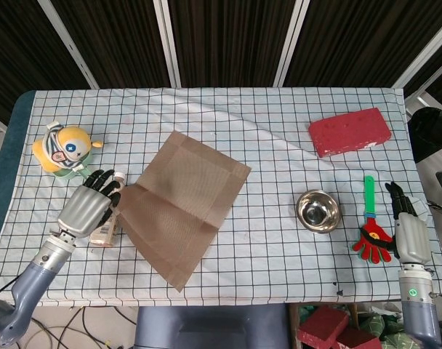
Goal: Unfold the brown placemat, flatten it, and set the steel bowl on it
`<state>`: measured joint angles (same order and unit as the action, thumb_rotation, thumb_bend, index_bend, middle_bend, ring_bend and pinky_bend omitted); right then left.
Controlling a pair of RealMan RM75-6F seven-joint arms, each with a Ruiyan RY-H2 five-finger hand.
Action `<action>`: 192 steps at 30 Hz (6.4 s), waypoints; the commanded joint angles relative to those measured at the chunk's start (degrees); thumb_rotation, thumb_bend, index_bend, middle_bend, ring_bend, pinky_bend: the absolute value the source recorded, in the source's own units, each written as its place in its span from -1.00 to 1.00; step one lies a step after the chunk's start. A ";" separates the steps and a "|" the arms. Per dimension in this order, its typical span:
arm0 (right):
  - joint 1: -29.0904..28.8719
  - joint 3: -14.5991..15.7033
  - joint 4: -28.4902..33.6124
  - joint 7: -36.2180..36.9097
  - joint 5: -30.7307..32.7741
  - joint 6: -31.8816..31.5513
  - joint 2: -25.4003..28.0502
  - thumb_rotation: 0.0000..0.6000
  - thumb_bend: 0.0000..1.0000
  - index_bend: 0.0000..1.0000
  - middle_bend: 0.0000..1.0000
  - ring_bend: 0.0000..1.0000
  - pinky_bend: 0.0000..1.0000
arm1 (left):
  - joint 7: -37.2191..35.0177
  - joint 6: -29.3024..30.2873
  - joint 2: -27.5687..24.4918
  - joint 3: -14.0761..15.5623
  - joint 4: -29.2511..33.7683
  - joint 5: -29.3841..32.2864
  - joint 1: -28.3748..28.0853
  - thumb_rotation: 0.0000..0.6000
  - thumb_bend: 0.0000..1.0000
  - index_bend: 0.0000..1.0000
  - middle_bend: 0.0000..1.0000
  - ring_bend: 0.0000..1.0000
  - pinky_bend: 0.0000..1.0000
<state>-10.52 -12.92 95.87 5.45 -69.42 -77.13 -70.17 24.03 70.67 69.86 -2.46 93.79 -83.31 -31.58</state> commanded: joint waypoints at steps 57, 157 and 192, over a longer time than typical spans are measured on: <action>-29.78 -7.23 -4.32 -29.87 1.76 24.41 1.94 1.00 -1.00 -0.78 -0.91 -0.83 -0.56 | -24.38 20.99 4.51 -5.92 -9.32 3.37 18.75 1.00 -0.97 -0.88 -0.85 -0.85 -0.80; -55.06 5.00 -73.76 15.68 -15.14 37.81 -44.78 1.00 -1.00 -0.57 -0.84 -0.77 -0.52 | -24.85 15.59 5.59 -11.24 -9.68 7.90 18.65 1.00 -0.97 -0.88 -0.86 -0.85 -0.80; -54.17 6.92 -77.52 24.35 -16.71 34.96 -47.44 1.00 -0.56 -0.40 -0.82 -0.76 -0.52 | -24.94 14.93 5.45 -11.56 -9.49 8.61 18.64 1.00 -0.97 -0.88 -0.86 -0.85 -0.80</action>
<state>-64.69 -6.03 18.39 29.76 -86.11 -42.20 -117.57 -0.91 85.60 75.31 -14.02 84.30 -74.70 -12.94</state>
